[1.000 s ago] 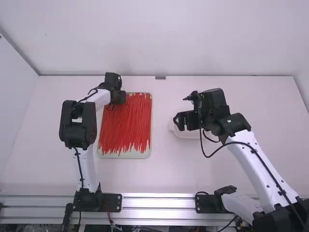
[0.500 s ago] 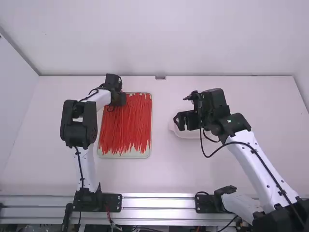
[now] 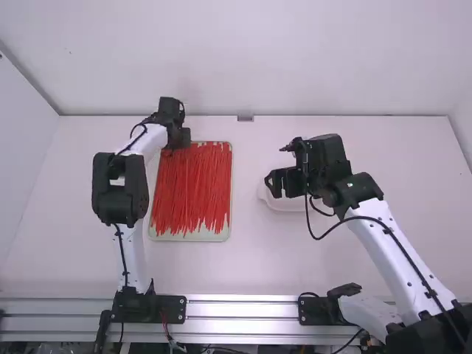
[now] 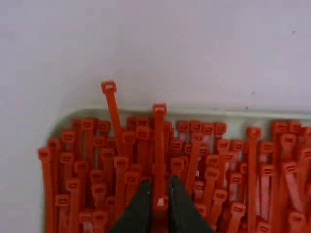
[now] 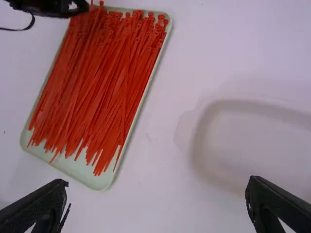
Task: Fasten the cable tie
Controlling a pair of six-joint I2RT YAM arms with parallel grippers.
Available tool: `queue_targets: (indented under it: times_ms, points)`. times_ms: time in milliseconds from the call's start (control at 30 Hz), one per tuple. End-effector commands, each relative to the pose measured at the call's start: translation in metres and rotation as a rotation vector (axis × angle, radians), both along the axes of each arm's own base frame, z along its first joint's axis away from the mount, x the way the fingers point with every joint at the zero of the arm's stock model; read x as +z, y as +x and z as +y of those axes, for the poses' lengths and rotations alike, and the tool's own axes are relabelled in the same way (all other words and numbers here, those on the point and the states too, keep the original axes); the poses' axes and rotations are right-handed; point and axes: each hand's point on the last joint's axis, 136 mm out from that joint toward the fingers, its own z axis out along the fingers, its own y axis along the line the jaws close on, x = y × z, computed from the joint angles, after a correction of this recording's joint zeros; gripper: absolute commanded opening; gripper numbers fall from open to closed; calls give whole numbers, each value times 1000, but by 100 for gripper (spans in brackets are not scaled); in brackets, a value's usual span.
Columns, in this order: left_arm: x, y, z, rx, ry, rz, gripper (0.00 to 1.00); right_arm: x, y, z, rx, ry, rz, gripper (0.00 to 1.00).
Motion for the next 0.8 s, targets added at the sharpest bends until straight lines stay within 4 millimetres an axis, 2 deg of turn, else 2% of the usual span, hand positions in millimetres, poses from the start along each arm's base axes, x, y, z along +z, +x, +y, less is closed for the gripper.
queue_targets:
  times_ms: [0, 233, 267, 400, 500, 533, 667, 767]
  points:
    - [7, 8, 0, 2, 4, -10, 2, 6, -1, -1, -3, 3, -16, 98]
    - [36, 14, -1, 8, -2, -21, 2, 6, -1, 0, -3, 4, -17, 98]
    - [52, 15, 0, 19, -5, -28, 2, 6, -1, -1, -3, 4, -17, 98]
    - [86, 15, -1, 18, -9, -46, 2, 6, -1, 0, -1, 6, -15, 98]
    - [122, 15, -1, 34, -21, -88, 2, 6, -1, 0, 0, 6, -16, 98]
    - [139, 13, -1, 42, -27, -113, 2, 6, -1, 0, -2, 6, -15, 98]
    - [176, 3, -9, 37, -38, -174, 2, 6, -1, 0, 2, 5, -16, 98]
    - [213, -12, -12, 28, -42, -228, 2, 6, -1, 0, 5, 2, -18, 98]
